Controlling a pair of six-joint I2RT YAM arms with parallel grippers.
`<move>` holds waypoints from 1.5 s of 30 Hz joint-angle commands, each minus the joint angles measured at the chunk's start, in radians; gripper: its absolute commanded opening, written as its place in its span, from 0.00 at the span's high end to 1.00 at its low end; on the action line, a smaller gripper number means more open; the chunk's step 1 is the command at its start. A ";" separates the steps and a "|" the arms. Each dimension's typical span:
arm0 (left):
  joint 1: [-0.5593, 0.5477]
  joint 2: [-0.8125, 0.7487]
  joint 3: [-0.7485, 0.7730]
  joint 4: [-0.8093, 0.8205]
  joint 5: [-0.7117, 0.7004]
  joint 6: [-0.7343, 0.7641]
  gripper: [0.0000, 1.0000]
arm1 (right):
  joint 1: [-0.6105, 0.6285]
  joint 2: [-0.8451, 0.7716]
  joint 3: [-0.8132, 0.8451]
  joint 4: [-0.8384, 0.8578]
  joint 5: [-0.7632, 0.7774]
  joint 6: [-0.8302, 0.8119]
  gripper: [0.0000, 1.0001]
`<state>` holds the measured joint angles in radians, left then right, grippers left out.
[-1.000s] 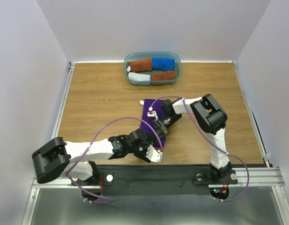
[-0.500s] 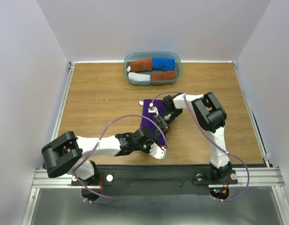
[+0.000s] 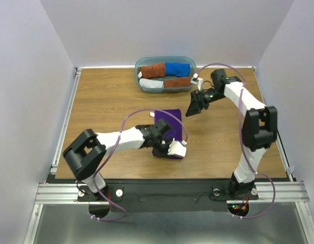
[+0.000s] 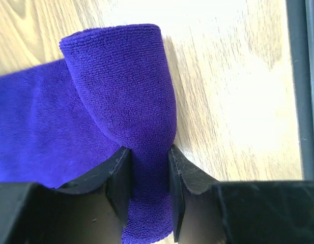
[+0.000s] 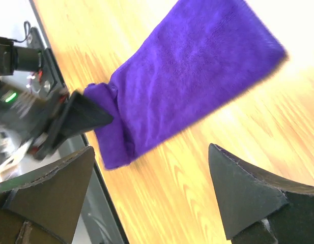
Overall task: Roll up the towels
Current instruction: Roll the towel
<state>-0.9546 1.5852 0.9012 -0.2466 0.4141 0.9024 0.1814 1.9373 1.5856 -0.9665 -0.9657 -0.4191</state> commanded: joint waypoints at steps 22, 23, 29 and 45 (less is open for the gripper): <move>0.349 0.657 0.525 -0.711 0.526 0.056 0.63 | 0.452 -0.692 -0.568 0.358 0.626 -0.049 0.15; 0.356 0.665 0.533 -0.720 0.525 0.059 0.63 | 0.519 -0.683 -0.600 0.420 0.710 -0.049 0.13; 0.386 0.716 0.581 -0.769 0.531 0.076 0.62 | 0.700 -0.609 -0.656 0.580 0.880 -0.082 0.06; 0.410 0.756 0.630 -0.780 0.538 0.084 0.61 | 0.796 -0.417 -0.757 0.727 0.823 -0.113 0.23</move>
<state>-0.5575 2.2822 1.5406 -1.0664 1.1744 0.9192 0.9646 1.4879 0.8536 -0.3046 -0.0963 -0.5377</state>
